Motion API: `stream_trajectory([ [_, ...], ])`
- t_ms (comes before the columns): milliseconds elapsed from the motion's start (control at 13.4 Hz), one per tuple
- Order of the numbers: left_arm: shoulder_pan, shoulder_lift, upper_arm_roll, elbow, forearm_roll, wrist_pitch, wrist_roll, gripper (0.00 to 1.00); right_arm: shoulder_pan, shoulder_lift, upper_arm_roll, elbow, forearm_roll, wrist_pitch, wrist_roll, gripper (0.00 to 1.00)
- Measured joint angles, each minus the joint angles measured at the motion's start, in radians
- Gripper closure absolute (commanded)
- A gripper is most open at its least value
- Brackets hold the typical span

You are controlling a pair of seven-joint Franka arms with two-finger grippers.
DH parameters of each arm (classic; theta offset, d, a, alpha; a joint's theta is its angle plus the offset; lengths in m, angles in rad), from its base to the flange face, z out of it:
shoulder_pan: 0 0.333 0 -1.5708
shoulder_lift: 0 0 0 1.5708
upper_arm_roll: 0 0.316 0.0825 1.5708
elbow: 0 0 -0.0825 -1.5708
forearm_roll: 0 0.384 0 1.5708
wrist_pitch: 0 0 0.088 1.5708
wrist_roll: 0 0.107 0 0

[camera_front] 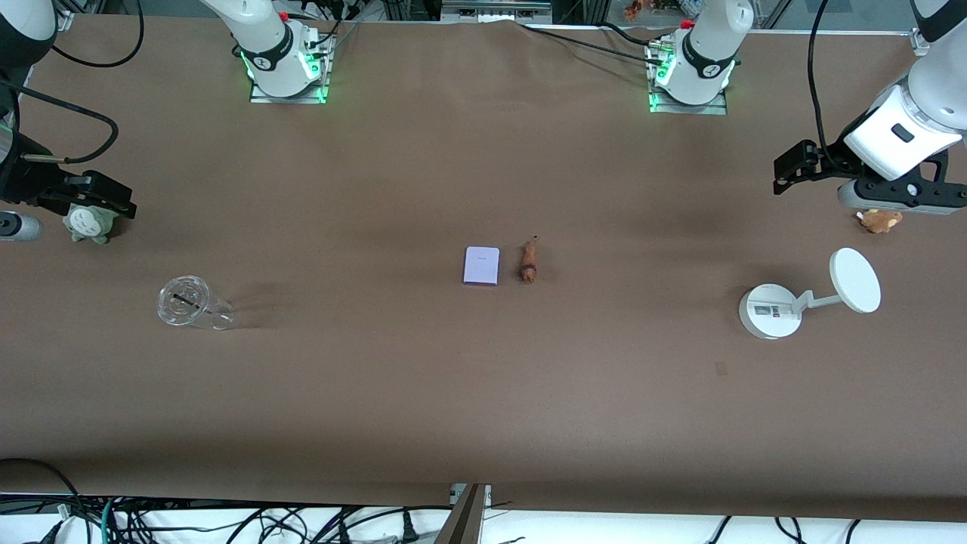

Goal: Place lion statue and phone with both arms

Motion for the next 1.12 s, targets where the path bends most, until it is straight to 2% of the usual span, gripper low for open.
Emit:
stream_trajectory([
  [522,-0.012,0.012,-0.01,-0.001,0.0,-0.024,0.0,0.0,0.0,0.003,0.0,0.0,0.0,0.0,0.0,0.0],
  [820,-0.04,0.107,-0.029,-0.004,0.0,-0.062,0.0,0.0,0.001,0.036,0.002,0.0,0.0,0.0,0.001,0.0],
  [1118,-0.062,0.208,-0.109,-0.005,-0.001,-0.012,-0.035,0.0,0.001,0.075,0.003,0.001,0.0,0.003,0.002,0.0],
])
